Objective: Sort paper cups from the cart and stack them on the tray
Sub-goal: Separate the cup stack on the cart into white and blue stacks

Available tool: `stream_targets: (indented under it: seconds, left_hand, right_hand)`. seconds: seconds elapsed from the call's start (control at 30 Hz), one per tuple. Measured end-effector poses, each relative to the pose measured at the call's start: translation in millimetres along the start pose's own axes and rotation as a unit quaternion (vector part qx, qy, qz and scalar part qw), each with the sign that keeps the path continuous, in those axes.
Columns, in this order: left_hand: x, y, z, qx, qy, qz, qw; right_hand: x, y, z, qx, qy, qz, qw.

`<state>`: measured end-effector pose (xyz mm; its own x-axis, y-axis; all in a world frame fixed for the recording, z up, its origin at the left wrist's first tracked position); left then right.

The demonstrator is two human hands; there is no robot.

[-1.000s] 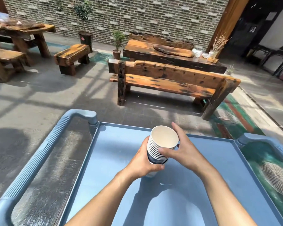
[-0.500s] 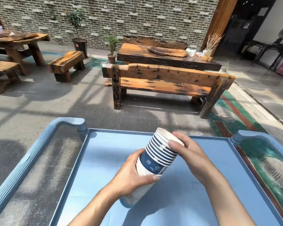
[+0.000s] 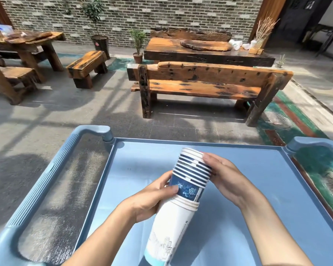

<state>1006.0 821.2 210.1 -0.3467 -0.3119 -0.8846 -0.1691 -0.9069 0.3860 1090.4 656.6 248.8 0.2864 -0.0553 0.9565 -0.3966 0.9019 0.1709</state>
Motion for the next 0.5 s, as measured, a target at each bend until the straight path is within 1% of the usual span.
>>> stream_targets:
  seconds: [0.1,0.2,0.3,0.5]
  left_hand:
    - [2.1,7.1,0.1,-0.03,-0.016,-0.004,0.999]
    - [10.6,6.9,0.0,-0.066,-0.066,0.009,0.996]
    - [15.6,7.5,0.1,-0.056,-0.095,0.036,0.993]
    - [8.9,3.2,-3.0,-0.048,-0.076,0.031,0.995]
  right_hand:
    - [-5.9,6.5,0.6,0.016,0.008,-0.009,1.0]
    - [-10.3,10.9,2.5,0.026,0.016,-0.021,0.999]
    - [-13.3,10.8,4.0,0.022,0.026,-0.017,0.999]
    - [-5.0,10.4,7.5,0.004,0.003,-0.002,1.0]
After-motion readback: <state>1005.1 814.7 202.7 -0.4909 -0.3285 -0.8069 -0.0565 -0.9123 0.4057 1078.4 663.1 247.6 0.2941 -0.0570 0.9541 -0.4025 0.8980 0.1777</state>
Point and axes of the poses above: each hand's wrist, its own z-axis away from the middle knuckle, its own y-axis out of the palm, x = y × z, the point moved 4 cm from there along -z, towards the middle knuckle, and after that the axes turned 4 degrees about -x, right-handed, at the moved point
